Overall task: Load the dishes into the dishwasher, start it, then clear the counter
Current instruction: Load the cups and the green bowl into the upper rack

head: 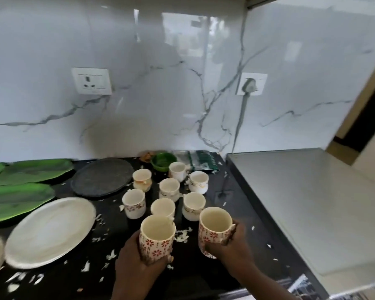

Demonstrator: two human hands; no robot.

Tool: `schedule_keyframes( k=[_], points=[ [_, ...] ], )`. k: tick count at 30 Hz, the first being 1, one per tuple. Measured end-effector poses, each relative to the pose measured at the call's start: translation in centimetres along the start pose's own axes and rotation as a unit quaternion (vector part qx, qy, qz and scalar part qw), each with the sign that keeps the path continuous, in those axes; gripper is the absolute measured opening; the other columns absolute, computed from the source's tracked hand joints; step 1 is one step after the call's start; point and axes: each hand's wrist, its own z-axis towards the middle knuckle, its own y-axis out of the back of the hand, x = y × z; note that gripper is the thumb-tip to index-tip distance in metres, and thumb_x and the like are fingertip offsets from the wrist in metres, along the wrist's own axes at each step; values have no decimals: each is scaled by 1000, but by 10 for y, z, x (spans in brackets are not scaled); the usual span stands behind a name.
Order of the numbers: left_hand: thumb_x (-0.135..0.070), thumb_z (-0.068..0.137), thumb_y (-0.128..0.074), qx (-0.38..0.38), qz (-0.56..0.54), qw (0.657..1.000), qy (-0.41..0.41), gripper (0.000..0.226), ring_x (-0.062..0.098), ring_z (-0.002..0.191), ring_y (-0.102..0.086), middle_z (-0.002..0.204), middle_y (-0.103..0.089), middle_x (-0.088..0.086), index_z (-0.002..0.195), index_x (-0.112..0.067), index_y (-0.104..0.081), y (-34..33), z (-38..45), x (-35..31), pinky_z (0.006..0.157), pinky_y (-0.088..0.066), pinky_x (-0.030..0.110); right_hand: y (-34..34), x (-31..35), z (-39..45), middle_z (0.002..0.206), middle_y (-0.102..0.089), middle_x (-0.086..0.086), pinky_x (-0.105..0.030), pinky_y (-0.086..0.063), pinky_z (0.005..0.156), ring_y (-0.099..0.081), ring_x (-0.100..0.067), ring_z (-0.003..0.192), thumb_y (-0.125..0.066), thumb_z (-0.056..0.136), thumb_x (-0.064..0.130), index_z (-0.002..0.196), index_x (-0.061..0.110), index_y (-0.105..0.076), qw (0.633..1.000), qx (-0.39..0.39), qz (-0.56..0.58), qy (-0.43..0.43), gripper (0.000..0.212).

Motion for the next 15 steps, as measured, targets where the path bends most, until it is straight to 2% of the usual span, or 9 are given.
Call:
schedule_keyframes(
  k=[2,5,6,9,12,14,15],
  points=[
    [-66,34,-86,48,-19,998,-19,106,11,107,-61,117,-64,-11,130,-37,-50,-7,2,-6,90,-53,44,17,6,-10,102,-64,2,-30,-56,74,-66,-11,89,-90,52,19,107,27,-41,1000,-1,12,-13,74],
    [-53,36,-88,118,-92,987,-53,105,10,107,-62,119,-62,-9,130,-36,-47,-25,-6,-29,87,-53,41,54,16,-26,99,-67,-4,-25,-56,63,-67,-15,88,-89,58,7,107,23,-43,997,-7,61,-50,69],
    [-48,35,-86,143,-127,980,-59,104,8,104,-63,118,-63,-8,130,-34,-48,-29,-10,-40,84,-54,34,68,19,-31,99,-68,-7,-27,-57,63,-68,-19,88,-91,51,11,110,20,-45,994,-10,87,-62,75],
    [-39,33,-83,239,-202,949,-49,99,5,95,-67,108,-70,-4,125,-28,-50,-52,-25,-72,68,-54,19,112,18,-56,103,-71,-11,-46,-59,74,-70,-29,92,-93,29,30,119,15,-50,985,-24,141,-101,101],
    [-36,34,-84,305,-210,928,-47,96,11,92,-70,106,-71,-9,123,-22,-52,-81,-43,-95,67,-54,20,153,10,-85,111,-68,-22,-55,-54,83,-65,-42,101,-95,25,31,121,6,-53,950,-13,268,-161,108],
    [-30,36,-85,363,-209,907,-34,94,12,91,-70,104,-72,-9,123,-21,-51,-106,-60,-111,66,-55,21,184,0,-107,110,-66,-29,-48,-51,76,-61,-47,101,-92,26,33,117,2,-56,919,2,329,-216,103],
    [-27,38,-85,393,-207,895,-29,92,13,91,-70,103,-72,-8,123,-21,-51,-121,-71,-119,65,-55,22,201,-8,-118,109,-65,-30,-45,-50,71,-60,-48,98,-88,34,38,117,1,-56,902,2,352,-249,96]
  ],
)
